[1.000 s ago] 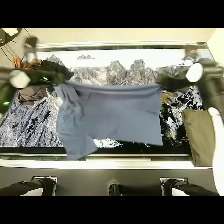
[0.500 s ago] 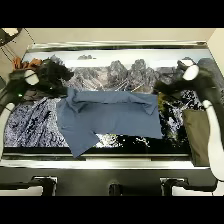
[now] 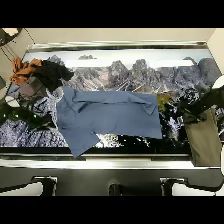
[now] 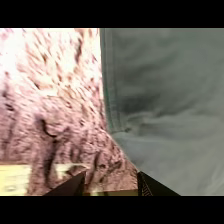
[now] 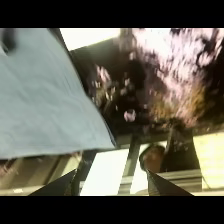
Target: Fold the shirts.
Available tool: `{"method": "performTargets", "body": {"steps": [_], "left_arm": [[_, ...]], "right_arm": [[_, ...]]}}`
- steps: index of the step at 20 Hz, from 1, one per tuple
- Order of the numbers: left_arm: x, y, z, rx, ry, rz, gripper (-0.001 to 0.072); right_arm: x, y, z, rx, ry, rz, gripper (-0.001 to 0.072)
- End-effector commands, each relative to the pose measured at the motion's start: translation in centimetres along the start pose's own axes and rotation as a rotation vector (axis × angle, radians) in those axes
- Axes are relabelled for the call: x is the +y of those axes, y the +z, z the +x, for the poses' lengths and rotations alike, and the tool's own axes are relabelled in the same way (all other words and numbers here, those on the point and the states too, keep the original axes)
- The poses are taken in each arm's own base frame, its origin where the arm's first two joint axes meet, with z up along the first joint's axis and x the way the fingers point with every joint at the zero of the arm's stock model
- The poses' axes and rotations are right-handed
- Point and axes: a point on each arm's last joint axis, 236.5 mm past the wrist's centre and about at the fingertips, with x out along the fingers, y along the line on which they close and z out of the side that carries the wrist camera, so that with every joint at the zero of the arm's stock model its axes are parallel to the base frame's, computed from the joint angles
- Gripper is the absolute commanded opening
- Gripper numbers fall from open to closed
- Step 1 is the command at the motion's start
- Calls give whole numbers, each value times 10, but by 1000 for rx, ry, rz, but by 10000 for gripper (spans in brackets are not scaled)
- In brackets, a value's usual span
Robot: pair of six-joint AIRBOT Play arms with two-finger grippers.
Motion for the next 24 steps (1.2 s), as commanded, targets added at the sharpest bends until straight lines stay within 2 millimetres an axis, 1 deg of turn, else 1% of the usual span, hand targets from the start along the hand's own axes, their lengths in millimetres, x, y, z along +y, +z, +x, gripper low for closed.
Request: {"method": "performTargets", "body": {"steps": [1, 4, 6, 9, 11, 12, 13, 14, 15, 16, 18, 19, 21, 24], "left_arm": [[-2, -7, 29, -27, -102, -48, 400], [-6, 11, 34, -102, -126, -73, 400], [-7, 19, 35, -128, -132, -82, 400], [-8, 19, 42, -112, -132, -81, 400], [-7, 19, 47, -102, -134, -89, 398], [-6, 20, 49, -100, -135, -95, 394], [-6, 20, 50, -101, -134, -97, 355], [-5, 21, 50, -104, -134, -97, 228], [-5, 21, 50, -104, -134, -97, 120], [-5, 21, 50, -105, -134, -97, 100], [-6, 21, 49, -104, -134, -95, 38], [-6, 21, 49, -105, -134, -94, 31], [-7, 21, 47, -110, -134, -92, 31], [-7, 21, 47, -111, -134, -92, 31]], "right_arm": [[-2, -16, 11, 72, 19, -13, 498], [-4, -17, 14, 76, 15, -20, 498], [-4, -15, 14, 68, 16, -25, 499], [-3, -12, 14, 53, 17, -27, 501], [-5, -18, 21, 80, 17, -25, 512], [-8, -25, 29, 104, 16, -30, 519], [-10, -31, 37, 122, 16, -25, 520], [-11, -37, 48, 138, 21, -14, 520], [-9, -42, 58, 152, 41, -3, 520], [-4, -46, 69, 161, 71, 10, 520], [6, -48, 86, 154, 134, 38, 557], [12, -47, 92, 143, 164, 47, 557], [14, -44, 103, 121, 187, 67, 557], [23, -45, 114, 112, 236, 90, 556]]}}
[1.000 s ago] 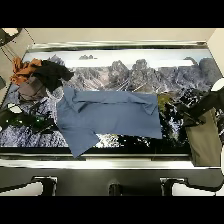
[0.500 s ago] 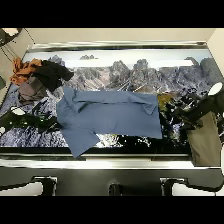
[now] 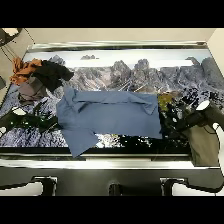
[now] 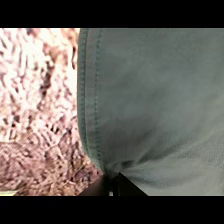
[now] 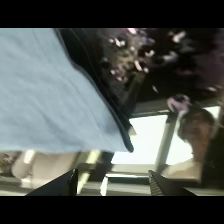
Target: Fold the shirts.
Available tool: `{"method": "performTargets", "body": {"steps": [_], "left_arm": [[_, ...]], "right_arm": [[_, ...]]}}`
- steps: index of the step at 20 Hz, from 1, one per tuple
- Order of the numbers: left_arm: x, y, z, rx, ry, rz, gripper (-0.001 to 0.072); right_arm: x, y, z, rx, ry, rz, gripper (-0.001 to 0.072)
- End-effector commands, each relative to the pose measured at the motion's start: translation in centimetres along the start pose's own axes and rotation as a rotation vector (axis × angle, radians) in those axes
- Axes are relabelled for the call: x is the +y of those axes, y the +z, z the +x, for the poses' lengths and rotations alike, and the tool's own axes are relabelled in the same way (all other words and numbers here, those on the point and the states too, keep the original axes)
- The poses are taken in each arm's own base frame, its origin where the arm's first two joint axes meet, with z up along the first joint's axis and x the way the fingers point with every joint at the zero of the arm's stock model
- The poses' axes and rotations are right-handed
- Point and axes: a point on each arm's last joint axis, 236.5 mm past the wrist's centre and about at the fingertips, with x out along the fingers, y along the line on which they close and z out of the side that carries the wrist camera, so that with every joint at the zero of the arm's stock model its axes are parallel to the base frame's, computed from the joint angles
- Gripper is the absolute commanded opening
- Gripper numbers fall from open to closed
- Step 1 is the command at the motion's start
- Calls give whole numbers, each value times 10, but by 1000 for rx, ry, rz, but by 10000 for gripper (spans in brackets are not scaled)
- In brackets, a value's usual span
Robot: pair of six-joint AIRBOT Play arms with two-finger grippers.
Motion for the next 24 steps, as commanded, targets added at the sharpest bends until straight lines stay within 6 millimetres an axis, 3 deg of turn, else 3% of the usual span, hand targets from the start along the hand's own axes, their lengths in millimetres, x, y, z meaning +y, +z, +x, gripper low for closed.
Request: {"method": "performTargets", "body": {"steps": [1, 6, 8, 10, 11, 13, 15, 16, 17, 19, 20, 21, 22, 23, 24], "left_arm": [[0, 1, -1, -4, 3, 3, 31], [-4, 3, -8, -26, 1, 14, 31], [-5, 0, -10, -19, -2, 17, 31], [-7, -5, -11, 5, -8, 22, 32], [-9, -8, -14, 20, -13, 37, 31], [-17, -6, -25, 21, -22, 85, 30], [-37, 16, -62, -93, -23, 147, 29], [-52, 31, -92, -186, -22, 194, 29], [-75, 47, -135, -309, -22, 254, 29], [-144, 55, -253, -623, -35, 414, 28], [-185, 43, -328, -833, -46, 511, 28], [-218, 19, -401, -1045, -59, 587, 29], [-245, -16, -472, -1257, -81, 633, 29], [-264, -60, -536, -1464, -125, 642, 29], [-277, -107, -582, -1625, -180, 659, 29]], "right_arm": [[9, 6, 17, -40, 71, 26, 550], [14, 17, 25, -68, 111, 63, 532], [12, 17, 30, -52, 111, 94, 464], [19, 15, 30, -38, 141, 111, 248], [24, 15, 29, -37, 161, 116, 70], [31, 16, 23, -43, 181, 67, 47], [45, 25, -8, -122, 186, -55, 46], [58, 34, -36, -200, 187, -125, 46], [77, 44, -79, -324, 187, -223, 46], [124, 47, -194, -659, 176, -407, 46], [149, 33, -266, -869, 161, -489, 46], [169, 7, -334, -1078, 144, -556, 46], [185, -31, -398, -1288, 120, -615, 46], [195, -82, -456, -1492, 92, -662, 46], [199, -135, -499, -1665, 90, -674, 46]]}}
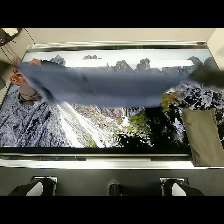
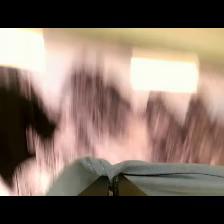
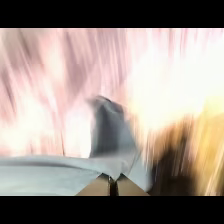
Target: Fold the shirts.
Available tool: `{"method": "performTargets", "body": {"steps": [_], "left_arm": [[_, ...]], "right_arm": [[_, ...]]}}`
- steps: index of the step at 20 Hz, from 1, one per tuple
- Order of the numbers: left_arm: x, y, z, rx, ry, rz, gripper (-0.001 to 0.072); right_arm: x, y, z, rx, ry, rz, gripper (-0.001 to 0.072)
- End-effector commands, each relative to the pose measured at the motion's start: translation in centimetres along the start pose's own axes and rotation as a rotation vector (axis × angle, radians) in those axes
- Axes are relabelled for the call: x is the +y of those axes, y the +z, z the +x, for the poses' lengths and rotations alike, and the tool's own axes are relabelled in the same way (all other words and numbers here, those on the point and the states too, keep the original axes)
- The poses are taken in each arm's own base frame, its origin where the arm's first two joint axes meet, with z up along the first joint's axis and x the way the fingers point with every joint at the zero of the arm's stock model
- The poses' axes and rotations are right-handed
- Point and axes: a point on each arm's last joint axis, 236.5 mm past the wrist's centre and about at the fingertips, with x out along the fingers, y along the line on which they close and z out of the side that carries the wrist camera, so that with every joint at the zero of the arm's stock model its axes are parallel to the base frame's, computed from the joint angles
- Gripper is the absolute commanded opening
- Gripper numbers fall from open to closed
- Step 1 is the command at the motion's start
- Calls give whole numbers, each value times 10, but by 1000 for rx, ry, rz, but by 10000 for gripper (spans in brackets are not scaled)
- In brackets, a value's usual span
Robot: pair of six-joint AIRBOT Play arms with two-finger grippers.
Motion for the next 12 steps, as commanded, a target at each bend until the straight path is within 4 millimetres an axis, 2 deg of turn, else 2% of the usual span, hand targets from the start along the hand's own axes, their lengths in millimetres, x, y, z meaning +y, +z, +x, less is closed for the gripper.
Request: {"method": "performTargets", "body": {"steps": [1, 2, 3, 4, 5, 8, 10, 12], "left_arm": [[-88, 137, -202, -640, -20, 111, 29], [-102, 140, -235, -716, -34, 116, 29], [-111, 137, -255, -746, -38, 132, 29], [-117, 133, -267, -760, -43, 142, 28], [-121, 131, -275, -772, -46, 149, 28], [-123, 131, -278, -777, -47, 151, 28], [-120, 132, -272, -767, -45, 146, 28], [-115, 134, -262, -750, -42, 139, 28]], "right_arm": [[78, 111, -205, -612, -100, -213, 46], [93, 111, -248, -714, -105, -212, 46], [101, 106, -275, -766, -117, -212, 46], [109, 98, -296, -801, -112, -189, 46], [115, 90, -309, -815, -106, -186, 46], [108, 77, -317, -791, -166, -202, 46], [96, 71, -308, -743, -199, -177, 46], [85, 65, -289, -667, -206, -120, 46]]}}
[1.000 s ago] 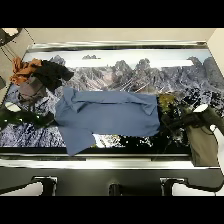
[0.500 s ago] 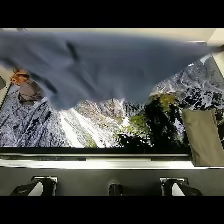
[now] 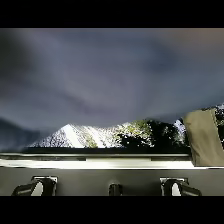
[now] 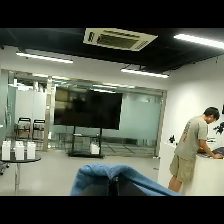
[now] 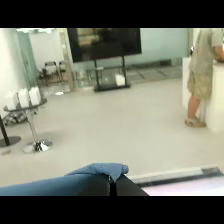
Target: Fold the shirts.
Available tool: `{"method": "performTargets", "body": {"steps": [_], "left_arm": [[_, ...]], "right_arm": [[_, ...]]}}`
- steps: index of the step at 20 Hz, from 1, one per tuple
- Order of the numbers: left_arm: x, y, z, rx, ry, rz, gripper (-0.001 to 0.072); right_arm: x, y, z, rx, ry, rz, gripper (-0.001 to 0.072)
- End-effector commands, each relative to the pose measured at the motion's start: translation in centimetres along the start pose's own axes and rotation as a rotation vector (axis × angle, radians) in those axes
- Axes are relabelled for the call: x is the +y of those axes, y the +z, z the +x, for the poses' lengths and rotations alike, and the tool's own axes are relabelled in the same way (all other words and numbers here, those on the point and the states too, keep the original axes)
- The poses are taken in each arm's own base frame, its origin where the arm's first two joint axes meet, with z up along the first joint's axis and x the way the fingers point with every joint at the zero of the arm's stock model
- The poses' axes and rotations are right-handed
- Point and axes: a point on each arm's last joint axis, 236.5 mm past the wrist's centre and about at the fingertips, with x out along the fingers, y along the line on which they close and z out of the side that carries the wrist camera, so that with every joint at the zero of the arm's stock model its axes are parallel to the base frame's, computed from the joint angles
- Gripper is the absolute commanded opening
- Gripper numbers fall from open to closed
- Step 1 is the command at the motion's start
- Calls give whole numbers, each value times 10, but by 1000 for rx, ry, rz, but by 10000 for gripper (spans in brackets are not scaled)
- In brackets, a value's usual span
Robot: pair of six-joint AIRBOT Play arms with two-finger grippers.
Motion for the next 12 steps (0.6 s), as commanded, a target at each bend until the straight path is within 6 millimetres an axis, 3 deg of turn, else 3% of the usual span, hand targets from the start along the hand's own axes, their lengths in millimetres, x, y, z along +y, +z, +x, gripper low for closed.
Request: {"method": "performTargets", "body": {"steps": [1, 3, 5, 7, 9, 12], "left_arm": [[4, -4, 7, 13, 3, -8, 28], [15, -45, 28, 155, 7, -28, 28], [34, -124, 51, 426, 9, -69, 28], [59, -225, 67, 746, 14, -142, 28], [84, -335, 69, 1030, 9, -207, 29], [102, -505, 41, 1359, 20, -347, 29]], "right_arm": [[-12, -27, 7, 117, -46, 52, 46], [-18, -73, 34, 300, -45, 92, 45], [-27, -148, 67, 598, -33, 121, 45], [-30, -238, 93, 954, 11, 194, 44], [-34, -325, 123, 1208, 17, 181, 44], [-36, -458, 167, 1421, -53, -5, 44]]}}
